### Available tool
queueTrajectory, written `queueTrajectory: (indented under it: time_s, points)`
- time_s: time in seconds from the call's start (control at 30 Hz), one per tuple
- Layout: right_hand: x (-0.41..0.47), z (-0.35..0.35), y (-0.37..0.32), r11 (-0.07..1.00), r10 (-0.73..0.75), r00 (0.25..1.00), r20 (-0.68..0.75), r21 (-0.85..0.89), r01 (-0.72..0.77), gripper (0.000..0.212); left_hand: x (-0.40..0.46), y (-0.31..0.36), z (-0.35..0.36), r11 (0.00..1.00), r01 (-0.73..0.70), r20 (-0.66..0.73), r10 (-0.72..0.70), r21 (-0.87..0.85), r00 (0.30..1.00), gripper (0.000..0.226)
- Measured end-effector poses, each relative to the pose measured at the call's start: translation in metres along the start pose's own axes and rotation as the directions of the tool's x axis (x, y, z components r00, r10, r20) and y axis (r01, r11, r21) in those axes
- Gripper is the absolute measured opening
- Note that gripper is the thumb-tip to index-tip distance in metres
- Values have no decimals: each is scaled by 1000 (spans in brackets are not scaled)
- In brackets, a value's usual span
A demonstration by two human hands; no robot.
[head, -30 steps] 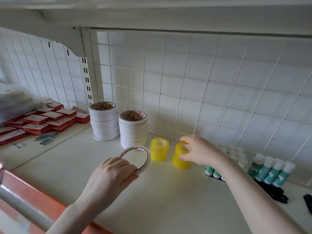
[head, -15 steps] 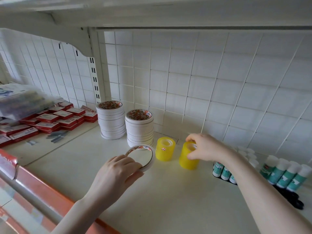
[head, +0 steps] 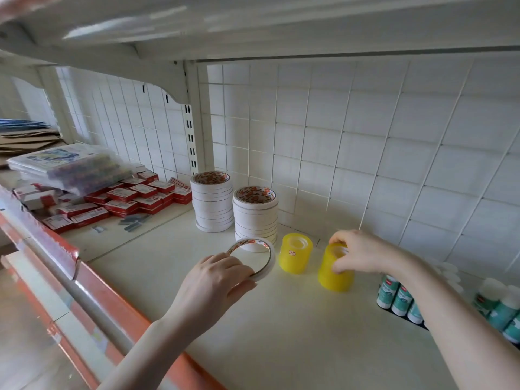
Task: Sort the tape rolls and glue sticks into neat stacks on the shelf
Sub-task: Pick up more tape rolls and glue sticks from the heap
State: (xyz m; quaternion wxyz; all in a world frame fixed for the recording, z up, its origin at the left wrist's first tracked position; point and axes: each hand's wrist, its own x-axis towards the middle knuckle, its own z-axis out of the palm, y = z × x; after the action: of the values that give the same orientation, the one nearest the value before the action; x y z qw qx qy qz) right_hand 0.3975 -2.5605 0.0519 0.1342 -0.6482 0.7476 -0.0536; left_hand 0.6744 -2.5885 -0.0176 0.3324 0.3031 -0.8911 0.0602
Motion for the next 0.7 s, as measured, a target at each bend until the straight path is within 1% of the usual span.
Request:
queueTrajectory:
  time_s: [0.1,0.2,0.27,0.33,0.4,0.47,0.57,0.7]
  points:
    - [2,1,2,1000,-18,1000,6,3,18,60,0,2,-3,1000,13,-8,-13,18,1000,28]
    - [1,2,2,999,-45,999,2,-29,45,74,0,3,-10,999,22,-25,-21,28,999,29]
    - [-1,2,-2,998,-65,997,-48,-21,65,79,0,1,-18,999,28,-35,-27,30,999,28]
    - [-4,2,-9,994,-103,980,-169,-44,97,72,1,-5,-26,999,29,-42,-28,31,999,26]
    - [-8,3,-22,989,-145,941,-307,-72,129,59,2,-15,-34,999,24,-49,-22,40,999,25]
    - [-11,6,-39,986,-165,903,-396,-73,148,47,5,-29,-41,998,20,-59,-17,54,998,26]
    - [-10,18,-67,984,-175,867,-466,-69,162,35,12,-55,-50,998,-4,-97,10,60,995,29]
    - [-2,34,-101,987,-161,861,-482,-91,134,25,24,-94,-62,998,-57,-94,61,40,994,30]
